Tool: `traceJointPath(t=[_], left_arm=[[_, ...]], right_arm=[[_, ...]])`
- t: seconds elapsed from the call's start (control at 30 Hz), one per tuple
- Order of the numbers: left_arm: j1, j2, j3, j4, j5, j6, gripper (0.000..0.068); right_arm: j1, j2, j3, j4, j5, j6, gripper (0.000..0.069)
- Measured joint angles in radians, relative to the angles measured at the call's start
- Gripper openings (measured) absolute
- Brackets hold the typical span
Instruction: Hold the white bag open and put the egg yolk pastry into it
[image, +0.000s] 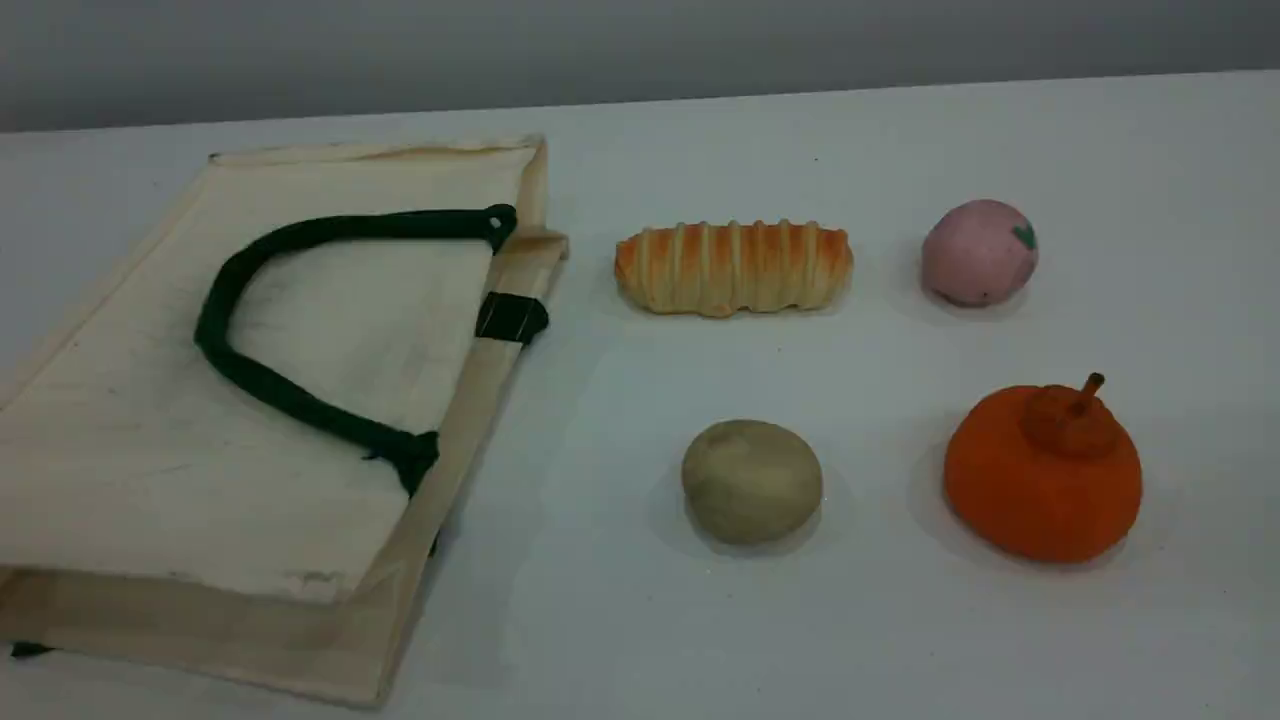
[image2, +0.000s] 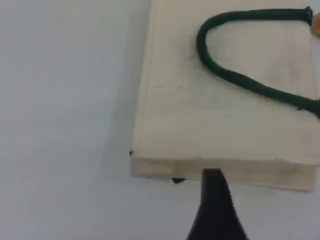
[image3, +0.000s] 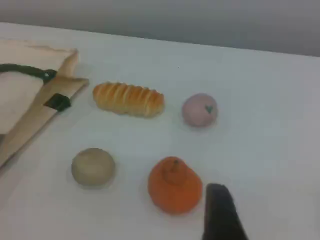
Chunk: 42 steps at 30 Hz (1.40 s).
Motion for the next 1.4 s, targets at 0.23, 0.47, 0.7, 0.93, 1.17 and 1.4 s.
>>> traceJointPath(t=[0.23,0.47,0.7,0.93,1.17,1.4], left_arm=[[0.000,0.000,0.000,0.000,0.000,0.000,0.0447],[0.000,0.000,0.000,0.000,0.000,0.000,0.0447],[0.000,0.000,0.000,0.000,0.000,0.000,0.0447],[0.000,0.006,0.000,0.000,0.000,0.000,0.0447],[0.000,0.082,-0.028,0.000,-0.035,-0.018,0.0447],[-0.002,0.277,-0.168,0.000,-0.137,-0.018,0.0447]], right_arm=[[0.000,0.000,0.000,0.000,0.000,0.000,0.0382],[0.000,0.000,0.000,0.000,0.000,0.000,0.0382],[0.000,0.000,0.000,0.000,0.000,0.000,0.0382],[0.001,0.000,0.000,0.004,0.000,0.000,0.0382],[0.020,0.052,-0.030,-0.009,-0.058,0.041,0.0382],[0.090,0.268,-0.172,-0.112,-0.127,0.056,0.0382]])
